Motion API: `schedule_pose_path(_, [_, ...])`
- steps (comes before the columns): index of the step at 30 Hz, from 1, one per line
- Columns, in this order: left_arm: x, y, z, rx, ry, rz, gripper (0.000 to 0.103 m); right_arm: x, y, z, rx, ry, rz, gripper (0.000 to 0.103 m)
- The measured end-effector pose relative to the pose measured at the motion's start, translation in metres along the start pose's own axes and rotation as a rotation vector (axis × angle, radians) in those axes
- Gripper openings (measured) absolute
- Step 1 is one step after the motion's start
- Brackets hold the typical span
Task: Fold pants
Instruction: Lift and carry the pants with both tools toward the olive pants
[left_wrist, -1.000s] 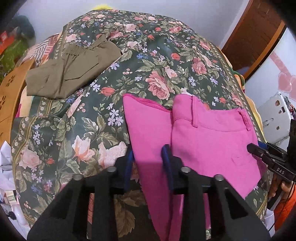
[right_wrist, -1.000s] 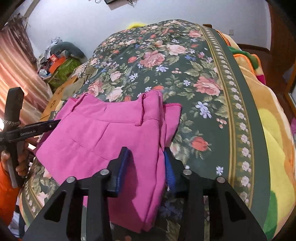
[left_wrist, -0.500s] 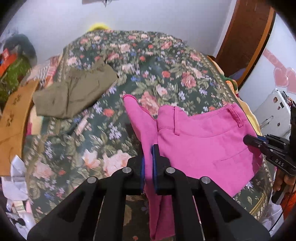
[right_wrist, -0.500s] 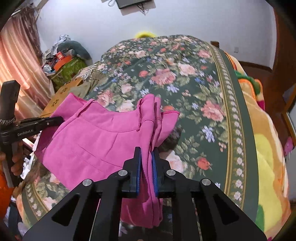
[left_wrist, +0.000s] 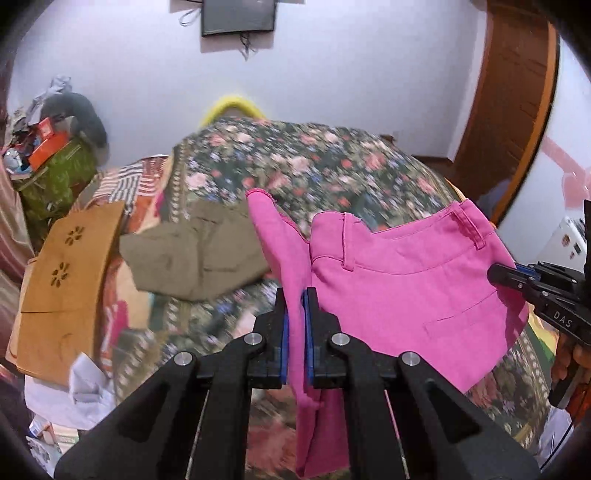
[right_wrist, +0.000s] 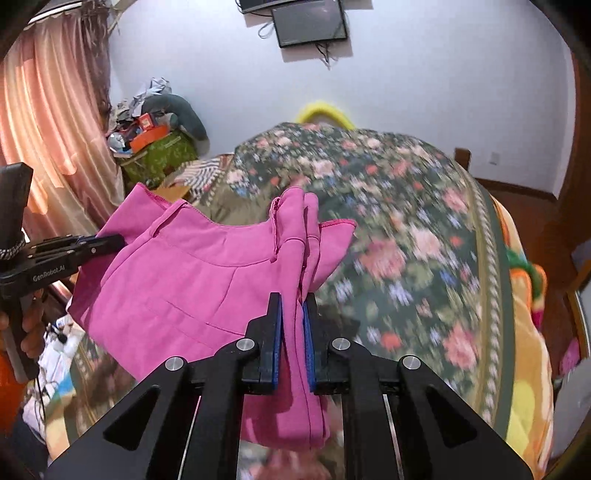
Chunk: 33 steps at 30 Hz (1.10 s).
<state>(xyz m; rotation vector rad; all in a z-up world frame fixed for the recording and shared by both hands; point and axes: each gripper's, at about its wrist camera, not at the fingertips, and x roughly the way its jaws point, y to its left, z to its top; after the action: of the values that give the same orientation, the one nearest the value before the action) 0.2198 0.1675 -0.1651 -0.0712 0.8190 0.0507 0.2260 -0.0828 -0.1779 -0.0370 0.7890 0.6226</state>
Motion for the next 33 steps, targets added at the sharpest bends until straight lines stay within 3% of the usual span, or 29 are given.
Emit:
schedule_pose_path(9, [0.034,0.069,0.039,-0.035,-0.033,0.085,0.007,0.066,0.033,0.061,-0.046,-0.011,0.018,0.009])
schedule_pose_path(19, [0.11,0.141,0.063,-0.094,-0.018,0.155,0.007,0.155,0.068,0.109,-0.174,0.016,0.021,0.009])
schedule_pose_path(28, [0.181,0.183,0.056,-0.1,0.051,0.213,0.007,0.235,0.074,0.108,-0.167,0.123,0.027,0.009])
schedule_pose_path(33, [0.225,0.193,0.034,-0.096,0.149,0.242,0.007,0.258,0.067,0.097,-0.141,0.199,0.019,0.009])
